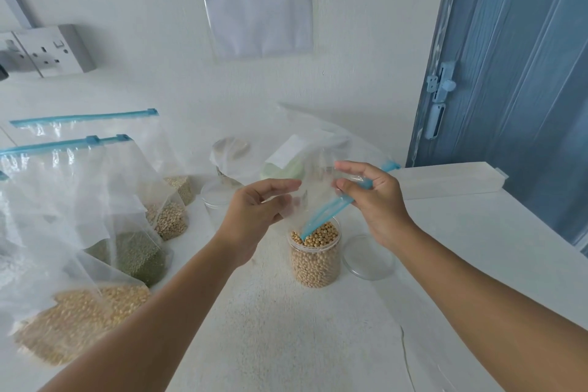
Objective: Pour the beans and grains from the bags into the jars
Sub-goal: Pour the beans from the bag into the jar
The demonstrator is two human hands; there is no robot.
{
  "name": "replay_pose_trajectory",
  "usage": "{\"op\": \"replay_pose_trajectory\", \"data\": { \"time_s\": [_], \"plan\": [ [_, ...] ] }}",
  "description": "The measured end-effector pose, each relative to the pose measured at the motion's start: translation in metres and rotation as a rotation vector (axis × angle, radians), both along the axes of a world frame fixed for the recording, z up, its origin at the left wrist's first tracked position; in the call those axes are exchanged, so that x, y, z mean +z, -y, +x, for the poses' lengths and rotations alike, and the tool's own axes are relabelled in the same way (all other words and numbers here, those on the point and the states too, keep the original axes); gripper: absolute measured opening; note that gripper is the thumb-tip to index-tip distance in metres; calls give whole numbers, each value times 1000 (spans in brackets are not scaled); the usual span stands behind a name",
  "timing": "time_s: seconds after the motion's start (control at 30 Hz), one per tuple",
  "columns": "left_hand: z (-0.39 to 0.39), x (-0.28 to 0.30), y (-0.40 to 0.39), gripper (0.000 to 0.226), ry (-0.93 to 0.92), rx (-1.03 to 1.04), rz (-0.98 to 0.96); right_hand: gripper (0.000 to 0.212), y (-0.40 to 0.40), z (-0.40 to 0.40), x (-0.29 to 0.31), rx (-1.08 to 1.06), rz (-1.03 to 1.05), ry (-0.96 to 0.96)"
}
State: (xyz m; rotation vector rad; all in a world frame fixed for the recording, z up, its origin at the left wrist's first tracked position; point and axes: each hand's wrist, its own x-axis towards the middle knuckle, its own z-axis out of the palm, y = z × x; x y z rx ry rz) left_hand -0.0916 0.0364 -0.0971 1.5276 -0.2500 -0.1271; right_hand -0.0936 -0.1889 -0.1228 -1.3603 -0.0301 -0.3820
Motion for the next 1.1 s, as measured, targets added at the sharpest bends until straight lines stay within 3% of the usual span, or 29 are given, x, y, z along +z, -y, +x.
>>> {"op": "replay_pose_trajectory", "data": {
  "time_s": [0.43, 0.63, 0.83, 1.0, 1.1],
  "plan": [
    [-1, 2, 3, 24, 23, -7, 65, 27, 1, 3, 1, -31, 21, -8],
    [-2, 2, 3, 40, 65, -24, 105, 29, 2, 5, -1, -43, 35, 5],
    [-5, 3, 10, 41, 157, 48, 182, 30, 2, 7, -8, -9, 52, -4],
    [-14, -1, 9, 68, 212, -41, 218, 28, -1, 7, -7, -42, 156, -23],
    [-12, -7, 4, 83, 305, -26, 411, 27, -1, 7, -9, -52, 195, -25]
  ]
}}
